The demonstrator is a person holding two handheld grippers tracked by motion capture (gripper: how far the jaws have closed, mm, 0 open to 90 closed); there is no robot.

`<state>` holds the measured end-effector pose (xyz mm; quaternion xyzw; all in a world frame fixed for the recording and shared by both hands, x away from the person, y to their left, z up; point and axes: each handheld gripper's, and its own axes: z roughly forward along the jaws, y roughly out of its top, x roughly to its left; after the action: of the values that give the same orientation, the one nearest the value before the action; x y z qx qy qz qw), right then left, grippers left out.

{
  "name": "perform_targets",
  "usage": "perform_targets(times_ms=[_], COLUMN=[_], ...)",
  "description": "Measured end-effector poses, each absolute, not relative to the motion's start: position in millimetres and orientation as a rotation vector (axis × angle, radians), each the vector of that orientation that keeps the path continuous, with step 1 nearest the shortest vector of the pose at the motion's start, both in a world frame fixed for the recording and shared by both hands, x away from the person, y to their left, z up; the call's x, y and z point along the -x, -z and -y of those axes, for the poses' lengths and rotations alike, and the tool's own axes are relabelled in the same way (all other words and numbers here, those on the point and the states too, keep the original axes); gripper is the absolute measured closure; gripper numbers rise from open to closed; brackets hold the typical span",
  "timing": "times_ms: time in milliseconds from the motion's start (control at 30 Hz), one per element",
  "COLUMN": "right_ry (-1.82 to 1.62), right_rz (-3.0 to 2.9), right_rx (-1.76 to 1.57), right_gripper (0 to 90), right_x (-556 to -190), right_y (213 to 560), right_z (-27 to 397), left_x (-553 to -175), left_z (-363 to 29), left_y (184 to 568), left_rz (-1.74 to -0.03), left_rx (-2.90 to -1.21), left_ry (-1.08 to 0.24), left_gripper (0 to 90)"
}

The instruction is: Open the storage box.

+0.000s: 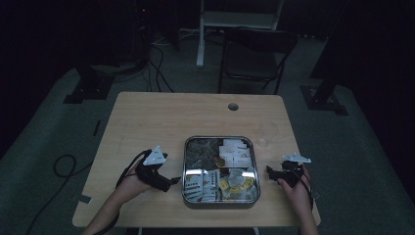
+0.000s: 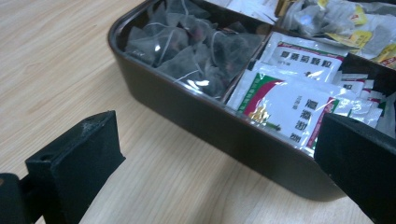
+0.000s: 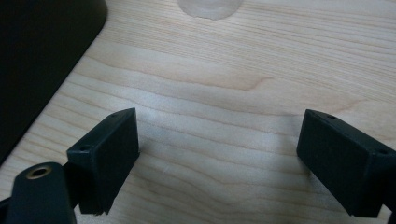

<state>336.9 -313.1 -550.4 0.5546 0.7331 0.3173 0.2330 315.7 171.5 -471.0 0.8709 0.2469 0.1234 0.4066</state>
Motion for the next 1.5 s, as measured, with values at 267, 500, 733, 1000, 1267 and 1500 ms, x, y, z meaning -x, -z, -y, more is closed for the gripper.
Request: perform_targets(times_ms=[267,500,733,1000,1267,1500], right_ry=[-0.872,-0.872,-0.872,-0.872,-0.872,-0.872], right_rz=[-2.014,-2.014,-2.014,-2.014,-2.014,-2.014], right_rx=[-1.523,-1.523,-1.523,-1.523,-1.523,-1.523], right_gripper=[12.3,12.3,12.3,12.3,12.3,12.3], right_x=[-337,-337,-337,-337,-337,-337], right_y=[550,550,550,550,550,550], right_z=[313,313,313,313,313,313], left_x=[-318,-321,-325,-329,-332,-334], left_z=[-152,-139,-122,-106,-94,-87], left_y=[470,468,468,471,469,472], left_rz=[-0.554,-0.516,-0.474,-0.451,-0.427,-0.413], left_rx=[-2.194,-2.199,-2.204,-2.211,-2.209,-2.213], left_ry=[-0.286,-0.279,-0.257,-0.239,-0.224,-0.214], left_gripper=[1.1,1.2,1.2,1.2,1.2,1.2])
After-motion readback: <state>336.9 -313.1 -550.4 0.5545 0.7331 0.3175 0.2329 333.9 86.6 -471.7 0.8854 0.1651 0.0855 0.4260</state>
